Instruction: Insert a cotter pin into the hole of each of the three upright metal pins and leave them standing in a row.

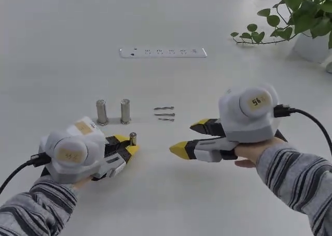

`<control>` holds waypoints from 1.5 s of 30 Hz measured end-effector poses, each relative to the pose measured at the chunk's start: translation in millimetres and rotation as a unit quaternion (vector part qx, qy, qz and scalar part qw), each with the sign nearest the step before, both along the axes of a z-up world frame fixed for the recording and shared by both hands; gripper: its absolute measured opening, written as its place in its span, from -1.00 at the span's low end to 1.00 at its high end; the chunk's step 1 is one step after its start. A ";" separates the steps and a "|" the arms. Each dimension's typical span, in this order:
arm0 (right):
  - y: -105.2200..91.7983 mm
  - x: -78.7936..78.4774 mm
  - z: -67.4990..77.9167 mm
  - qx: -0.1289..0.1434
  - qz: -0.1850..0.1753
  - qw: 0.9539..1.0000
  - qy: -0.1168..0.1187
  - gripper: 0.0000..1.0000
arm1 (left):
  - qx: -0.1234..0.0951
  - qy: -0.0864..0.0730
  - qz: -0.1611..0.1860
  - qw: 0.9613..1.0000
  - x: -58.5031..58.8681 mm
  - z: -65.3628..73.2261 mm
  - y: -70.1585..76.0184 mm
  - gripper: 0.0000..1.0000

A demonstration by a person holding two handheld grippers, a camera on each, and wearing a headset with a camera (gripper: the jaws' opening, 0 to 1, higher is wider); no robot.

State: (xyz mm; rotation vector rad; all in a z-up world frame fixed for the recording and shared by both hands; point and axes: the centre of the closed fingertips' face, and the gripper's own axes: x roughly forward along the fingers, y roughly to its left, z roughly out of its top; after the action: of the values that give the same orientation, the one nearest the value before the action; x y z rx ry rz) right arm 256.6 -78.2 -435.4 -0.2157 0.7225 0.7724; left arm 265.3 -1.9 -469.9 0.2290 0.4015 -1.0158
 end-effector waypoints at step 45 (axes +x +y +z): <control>1.1 60.0 -30.0 -0.125 0.146 0.981 0.022 -0.67 | -0.018 0.040 0.040 0.998 -29.5 17.0 7.5 0.00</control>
State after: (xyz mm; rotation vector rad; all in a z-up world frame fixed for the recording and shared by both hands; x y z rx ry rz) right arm 316.6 -77.1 -465.3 -0.5432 0.8404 0.9677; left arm 235.8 5.6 -452.9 0.1386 0.4613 -0.9557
